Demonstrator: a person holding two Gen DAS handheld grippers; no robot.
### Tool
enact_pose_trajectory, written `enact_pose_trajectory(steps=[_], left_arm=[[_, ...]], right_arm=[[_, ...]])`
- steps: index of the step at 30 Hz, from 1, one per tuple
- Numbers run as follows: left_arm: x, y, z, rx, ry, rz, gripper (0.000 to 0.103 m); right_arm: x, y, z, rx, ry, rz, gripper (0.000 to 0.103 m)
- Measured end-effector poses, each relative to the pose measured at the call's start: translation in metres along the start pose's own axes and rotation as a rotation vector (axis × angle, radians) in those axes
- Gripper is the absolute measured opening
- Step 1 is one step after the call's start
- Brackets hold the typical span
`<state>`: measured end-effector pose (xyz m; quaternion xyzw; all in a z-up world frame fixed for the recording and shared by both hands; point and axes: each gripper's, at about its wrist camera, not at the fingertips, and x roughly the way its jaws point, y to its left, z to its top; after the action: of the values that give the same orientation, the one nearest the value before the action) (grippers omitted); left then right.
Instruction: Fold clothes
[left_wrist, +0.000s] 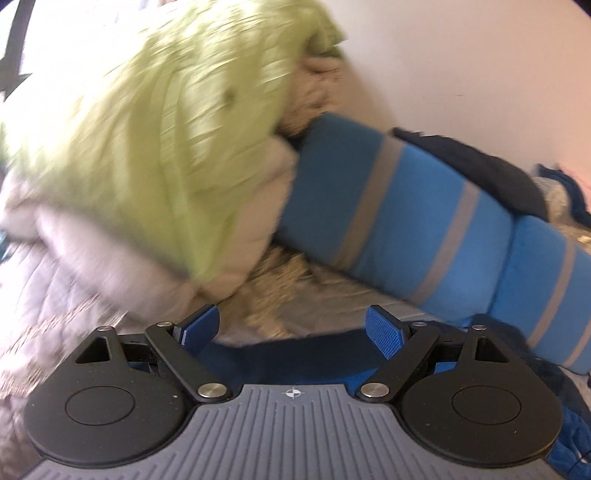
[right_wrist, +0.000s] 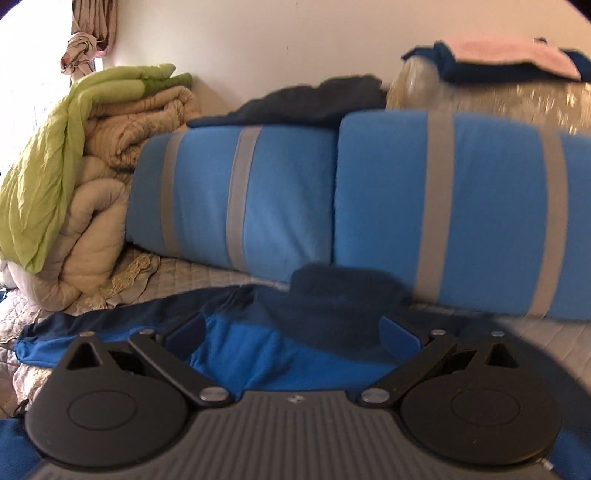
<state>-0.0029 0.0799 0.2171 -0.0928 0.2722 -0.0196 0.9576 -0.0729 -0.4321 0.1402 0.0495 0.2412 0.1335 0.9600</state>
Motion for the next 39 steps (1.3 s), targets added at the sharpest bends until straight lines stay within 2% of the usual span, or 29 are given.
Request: enact_pose_trajectory(steps=[9, 12, 15, 20, 29, 31, 33, 34, 37, 38, 39], left_arm=[[0.005, 0.069, -0.05, -0.118, 0.023, 0.111, 0.087], [0.016, 0.087, -0.071, -0.183, 0.038, 0.134, 0.087], [0.028, 0.109, -0.091, -0.312, 0.049, 0.142, 0.087], [0.044, 0.144, -0.121, -0.544, 0.041, 0.137, 0.086], [0.063, 0.183, -0.152, -0.805, 0.011, 0.098, 0.085], [0.065, 0.186, -0.153, -0.809, -0.008, 0.096, 0.079], [0.068, 0.188, -0.153, -0.812, -0.024, 0.095, 0.068], [0.07, 0.188, -0.154, -0.807, -0.018, 0.103, 0.066], [0.075, 0.188, -0.155, -0.804, -0.012, 0.104, 0.05], [0.076, 0.187, -0.156, -0.801, -0.014, 0.107, 0.043], [0.076, 0.187, -0.155, -0.799, -0.016, 0.111, 0.031]], right_arm=[[0.011, -0.018, -0.062, 0.186, -0.065, 0.1, 0.103], [0.005, -0.019, -0.065, 0.155, -0.11, 0.059, 0.103], [0.005, -0.015, -0.067, 0.129, -0.097, 0.029, 0.103], [0.006, -0.007, -0.069, 0.089, -0.088, 0.035, 0.103], [0.008, -0.007, -0.068, 0.088, -0.083, 0.024, 0.103], [0.008, -0.007, -0.068, 0.085, -0.082, 0.019, 0.103], [0.009, -0.007, -0.068, 0.08, -0.079, 0.017, 0.103], [0.009, -0.006, -0.068, 0.076, -0.077, 0.015, 0.103], [0.011, -0.004, -0.068, 0.062, -0.072, 0.012, 0.103], [0.011, -0.003, -0.069, 0.056, -0.069, 0.011, 0.103], [0.012, -0.003, -0.069, 0.05, -0.067, 0.01, 0.103]])
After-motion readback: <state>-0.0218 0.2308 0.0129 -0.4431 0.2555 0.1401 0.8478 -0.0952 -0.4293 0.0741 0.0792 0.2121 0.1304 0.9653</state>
